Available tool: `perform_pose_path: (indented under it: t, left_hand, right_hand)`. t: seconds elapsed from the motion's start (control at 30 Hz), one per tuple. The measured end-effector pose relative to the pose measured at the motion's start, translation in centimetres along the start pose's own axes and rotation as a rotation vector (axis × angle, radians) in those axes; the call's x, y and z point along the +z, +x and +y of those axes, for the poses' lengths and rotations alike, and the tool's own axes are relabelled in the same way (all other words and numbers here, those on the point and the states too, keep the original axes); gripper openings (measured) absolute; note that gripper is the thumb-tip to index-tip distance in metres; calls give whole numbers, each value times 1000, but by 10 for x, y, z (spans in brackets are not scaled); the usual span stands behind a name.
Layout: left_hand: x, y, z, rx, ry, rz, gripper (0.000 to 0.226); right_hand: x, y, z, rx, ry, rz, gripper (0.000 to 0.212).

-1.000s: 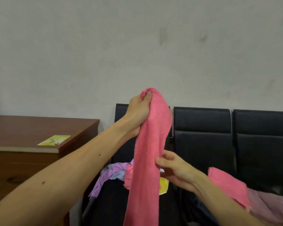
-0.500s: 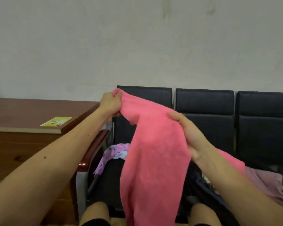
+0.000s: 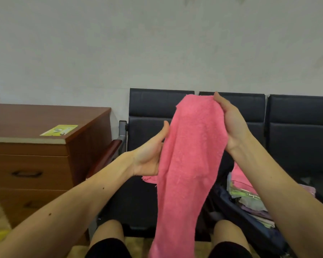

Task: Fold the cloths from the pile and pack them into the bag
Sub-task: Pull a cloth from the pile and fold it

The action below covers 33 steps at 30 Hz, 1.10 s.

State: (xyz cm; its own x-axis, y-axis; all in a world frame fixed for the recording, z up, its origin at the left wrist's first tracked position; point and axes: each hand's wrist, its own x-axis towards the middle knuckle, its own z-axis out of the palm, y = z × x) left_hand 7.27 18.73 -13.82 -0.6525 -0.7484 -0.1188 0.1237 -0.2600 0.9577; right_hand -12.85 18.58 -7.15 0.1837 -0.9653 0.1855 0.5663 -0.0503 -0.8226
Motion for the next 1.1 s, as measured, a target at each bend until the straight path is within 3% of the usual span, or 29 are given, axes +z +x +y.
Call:
perform_pose_path:
  t: [0.13,0.23,0.3,0.4,0.47,0.53,0.6,0.7,0.83,1.0,1.1]
  left_hand:
    - [1,-15,6,2,228,-71,72]
    - [7,-18,17,71,252,-30,50]
    - [16,-12,27,189,145,113,35]
    - [21,1,40,245,14,329,20]
    - [19,3,45,214,41,397,22]
    - [17,-2,44,177,110,421,22]
    - [11,-4,44,160,211,444,19]
    - [4,-4,45,161,282,494,23]
    - [-3,-8,46,63,341,514,42]
    - [-7,-26,46,-195,535,307,35]
    - [-12,-30,48,-207,469,286,50]
  right_hand:
    - [-19,0,0,-25,-10,109,60]
    - [-35,-14,18,5,102,242,53]
    - [-40,-33,53,154,174,161,77]
    - [-33,-61,84,362,184,-129,104]
    - [-30,-57,73,277,172,-153,80]
    - [-20,-53,58,177,33,-29,57]
    - [-23,-44,54,157,-162,76,46]
    - [-25,-41,51,150,-288,102,28]
    - [-17,-35,37,117,-393,94,24]
    - [-15,-27,25,207,-589,100,12]
    - [-20,-18,16,211,-700,136,23]
